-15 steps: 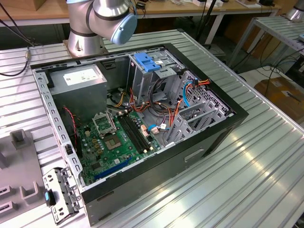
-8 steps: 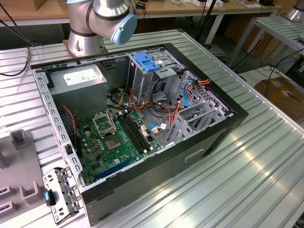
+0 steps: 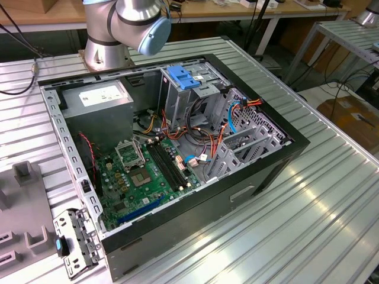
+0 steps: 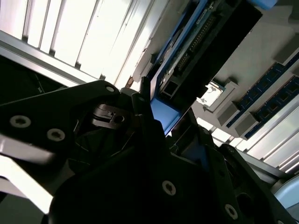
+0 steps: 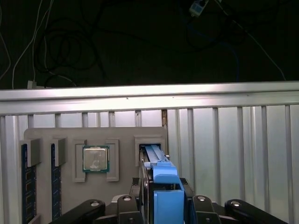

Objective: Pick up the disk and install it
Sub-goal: 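Pick up the disk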

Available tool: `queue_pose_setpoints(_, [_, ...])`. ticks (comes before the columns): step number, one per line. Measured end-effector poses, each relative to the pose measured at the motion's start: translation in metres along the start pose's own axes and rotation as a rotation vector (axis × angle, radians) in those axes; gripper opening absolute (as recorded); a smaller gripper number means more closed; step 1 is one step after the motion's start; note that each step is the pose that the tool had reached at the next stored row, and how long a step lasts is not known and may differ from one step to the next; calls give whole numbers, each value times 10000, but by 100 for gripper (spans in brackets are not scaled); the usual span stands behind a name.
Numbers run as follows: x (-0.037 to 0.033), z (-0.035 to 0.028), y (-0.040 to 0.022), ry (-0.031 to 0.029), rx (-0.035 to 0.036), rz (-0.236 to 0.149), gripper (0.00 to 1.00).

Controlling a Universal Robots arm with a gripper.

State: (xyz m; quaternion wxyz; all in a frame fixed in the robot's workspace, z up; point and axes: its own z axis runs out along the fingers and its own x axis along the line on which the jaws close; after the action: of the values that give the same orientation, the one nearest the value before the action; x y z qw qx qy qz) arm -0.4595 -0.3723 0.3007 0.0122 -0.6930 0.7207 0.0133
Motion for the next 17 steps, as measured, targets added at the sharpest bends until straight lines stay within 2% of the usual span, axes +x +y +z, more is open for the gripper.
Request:
queue_pose_setpoints(4, [1,6,13,-2,1,-157,44])
queue_pose_setpoints(17, [2,51,21,-15,0,-168,44])
